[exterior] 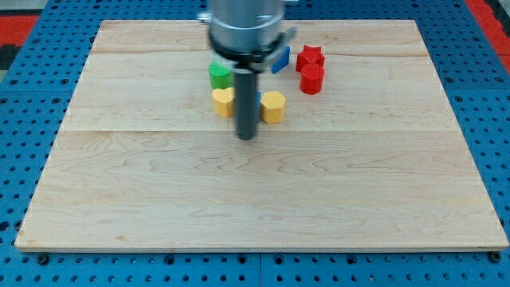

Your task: Slightly push green star into green circle

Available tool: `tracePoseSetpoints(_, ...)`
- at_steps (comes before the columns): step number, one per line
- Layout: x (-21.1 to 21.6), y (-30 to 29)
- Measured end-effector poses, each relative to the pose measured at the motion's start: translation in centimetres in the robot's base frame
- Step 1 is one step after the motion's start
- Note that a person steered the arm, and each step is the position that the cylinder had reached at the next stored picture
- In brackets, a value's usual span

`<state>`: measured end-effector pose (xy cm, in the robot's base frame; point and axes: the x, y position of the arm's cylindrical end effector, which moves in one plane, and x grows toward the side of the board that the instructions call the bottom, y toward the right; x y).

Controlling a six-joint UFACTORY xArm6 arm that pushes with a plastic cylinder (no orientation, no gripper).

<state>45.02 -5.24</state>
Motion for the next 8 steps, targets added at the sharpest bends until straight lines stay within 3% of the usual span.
tracePoseSetpoints(1,-3.1,-6.5)
tracePoseSetpoints(3,-14.3,-6.1)
tracePoseSetpoints(4,-17.9,-6.1)
tracePoseSetpoints(5,-20.5,-6.0)
tracePoseSetpoints(8,-20.5,-3.2)
